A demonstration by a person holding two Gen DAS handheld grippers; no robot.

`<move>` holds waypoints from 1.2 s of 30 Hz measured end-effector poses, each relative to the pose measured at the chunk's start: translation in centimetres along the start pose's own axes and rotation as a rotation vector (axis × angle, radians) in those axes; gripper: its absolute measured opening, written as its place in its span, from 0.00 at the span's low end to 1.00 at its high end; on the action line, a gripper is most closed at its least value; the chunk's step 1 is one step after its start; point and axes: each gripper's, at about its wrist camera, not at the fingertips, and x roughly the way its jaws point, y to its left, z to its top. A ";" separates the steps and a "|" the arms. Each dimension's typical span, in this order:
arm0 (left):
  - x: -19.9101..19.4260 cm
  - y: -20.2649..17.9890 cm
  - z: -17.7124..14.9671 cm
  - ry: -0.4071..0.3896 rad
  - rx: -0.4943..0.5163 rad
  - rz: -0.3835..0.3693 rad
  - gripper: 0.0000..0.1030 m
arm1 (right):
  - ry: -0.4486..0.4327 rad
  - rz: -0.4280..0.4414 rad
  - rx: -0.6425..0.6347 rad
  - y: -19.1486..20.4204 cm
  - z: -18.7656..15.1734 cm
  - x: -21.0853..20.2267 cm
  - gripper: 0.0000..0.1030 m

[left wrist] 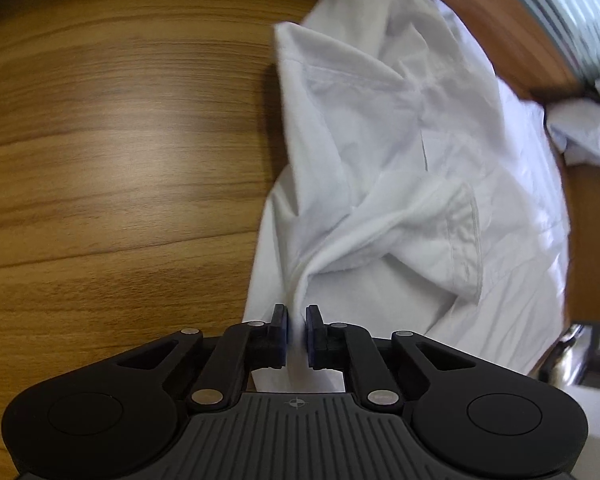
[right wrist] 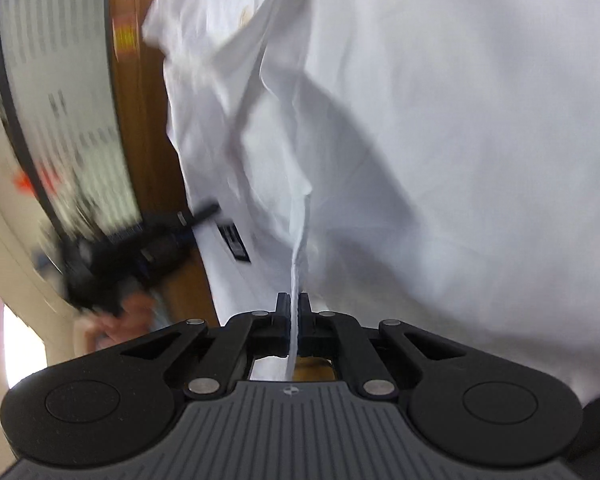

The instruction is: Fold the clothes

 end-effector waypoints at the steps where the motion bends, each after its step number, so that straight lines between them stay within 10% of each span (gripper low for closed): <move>1: -0.2 0.6 0.1 0.004 -0.030 -0.023 0.10 | -0.034 0.038 0.021 -0.3 -0.3 -0.3 0.02; 11: 0.1 5.3 0.0 0.056 -0.245 -0.253 0.08 | -0.317 0.333 0.145 -2.8 -2.8 -2.2 0.03; 21: 0.9 7.0 0.7 0.096 -0.181 -0.270 0.09 | -0.282 0.115 -0.356 2.8 -2.7 -2.7 0.03; 31: 1.0 6.6 1.6 0.108 -0.110 -0.244 0.34 | -0.161 -0.273 -0.791 6.8 -4.9 -8.2 0.19; 36: -1.2 3.0 1.1 0.068 0.102 -0.227 0.48 | -0.106 -0.415 -1.009 9.3 -6.6 -9.6 0.19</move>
